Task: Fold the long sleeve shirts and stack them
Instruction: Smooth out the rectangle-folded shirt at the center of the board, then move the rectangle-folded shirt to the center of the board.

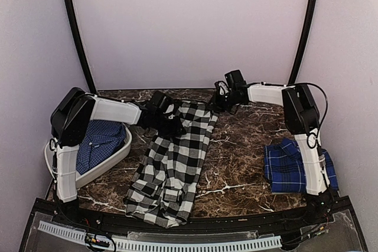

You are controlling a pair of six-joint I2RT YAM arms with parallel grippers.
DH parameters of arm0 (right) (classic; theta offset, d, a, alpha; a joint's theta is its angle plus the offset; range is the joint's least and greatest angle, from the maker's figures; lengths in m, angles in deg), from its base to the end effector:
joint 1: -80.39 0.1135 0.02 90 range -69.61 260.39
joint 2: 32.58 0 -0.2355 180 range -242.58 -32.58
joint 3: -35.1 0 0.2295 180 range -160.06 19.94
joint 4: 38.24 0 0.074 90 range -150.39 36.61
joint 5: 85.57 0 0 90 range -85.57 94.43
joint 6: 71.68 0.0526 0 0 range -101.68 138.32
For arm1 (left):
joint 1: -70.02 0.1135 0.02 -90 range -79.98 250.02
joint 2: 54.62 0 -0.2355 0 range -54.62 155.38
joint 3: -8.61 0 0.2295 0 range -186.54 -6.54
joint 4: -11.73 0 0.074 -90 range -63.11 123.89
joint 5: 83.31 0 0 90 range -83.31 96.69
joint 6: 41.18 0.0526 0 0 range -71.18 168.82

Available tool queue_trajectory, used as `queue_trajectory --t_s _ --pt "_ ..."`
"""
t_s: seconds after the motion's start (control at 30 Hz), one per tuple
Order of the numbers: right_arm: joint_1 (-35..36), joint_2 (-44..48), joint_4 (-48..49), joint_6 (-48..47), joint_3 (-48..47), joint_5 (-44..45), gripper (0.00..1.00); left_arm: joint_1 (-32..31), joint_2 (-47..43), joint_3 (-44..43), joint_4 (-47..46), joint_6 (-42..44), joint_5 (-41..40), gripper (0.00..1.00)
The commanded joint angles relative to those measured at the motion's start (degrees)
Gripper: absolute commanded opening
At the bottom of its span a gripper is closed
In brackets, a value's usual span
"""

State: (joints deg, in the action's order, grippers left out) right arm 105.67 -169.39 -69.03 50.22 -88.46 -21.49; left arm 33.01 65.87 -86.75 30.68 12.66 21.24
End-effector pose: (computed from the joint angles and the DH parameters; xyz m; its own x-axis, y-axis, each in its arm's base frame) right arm 0.4444 0.2353 0.1378 -0.8868 0.1068 -0.4497 -0.2351 0.7334 0.6378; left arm 0.3410 -0.2736 0.1321 -0.8773 -0.0539 -0.4769 0.2590 0.7834 -0.5650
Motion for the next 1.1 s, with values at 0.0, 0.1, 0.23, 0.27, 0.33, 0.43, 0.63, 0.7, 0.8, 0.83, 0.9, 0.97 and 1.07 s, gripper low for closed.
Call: queue_trajectory --t_s 0.0,0.1,0.23,0.27,0.33,0.43,0.63,0.7,0.8,0.83,0.9,0.97,1.07 --pt "3.7 9.2 1.8 -1.5 4.2 1.6 0.18 0.3 -6.9 -1.7 3.6 0.8 -0.2 0.23" --pt "6.3 11.7 5.1 0.0 9.4 -0.5 0.18 0.2 -10.2 0.3 4.1 0.3 0.1 0.22" --pt "9.9 12.9 10.4 3.2 14.6 -3.6 0.19 -0.6 -13.5 4.9 3.3 0.0 1.6 0.20" --pt "10.8 12.7 11.6 4.2 15.5 -4.3 0.19 -0.9 -13.8 6.5 3.2 -0.1 1.7 0.18" --pt "11.9 12.2 13.7 5.4 16.8 -4.8 0.19 -1.3 -14.4 8.7 2.5 -0.2 1.4 0.14" --pt "12.6 10.4 15.3 6.6 17.4 -5.7 0.19 -1.4 -13.3 11.1 1.5 -0.8 1.1 0.07" --pt "12.5 6.6 16.2 7.1 17.6 -6.3 0.19 -1.6 -9.0 12.5 0.3 -1.3 -0.7 0.02" --pt "12.2 5.3 15.8 6.4 17.4 -6.2 0.19 -1.8 -8.0 12.6 0.2 -1.8 -0.9 0.01" --pt "10.8 4.0 13.6 5.5 17.5 -6.4 0.19 -2.7 -6.5 12.1 0.3 -2.8 -1.4 0.01" --pt "10.2 3.8 13.4 5.1 17.6 -6.3 0.19 -3.3 -6.1 11.5 0.6 -3.3 -1.5 0.01" --pt "8.7 3.7 12.8 4.0 17.8 -6.2 0.19 -4.2 -4.6 10.3 0.8 -5.7 -2.0 0.01" --pt "7.0 3.3 10.9 1.5 16.7 -5.9 0.21 -5.5 -3.1 8.5 1.1 -7.9 -2.9 0.01" --pt "4.5 1.6 6.3 -2.7 12.7 -4.7 0.22 -7.4 -0.7 3.9 1.2 -10.5 -3.8 0.01"
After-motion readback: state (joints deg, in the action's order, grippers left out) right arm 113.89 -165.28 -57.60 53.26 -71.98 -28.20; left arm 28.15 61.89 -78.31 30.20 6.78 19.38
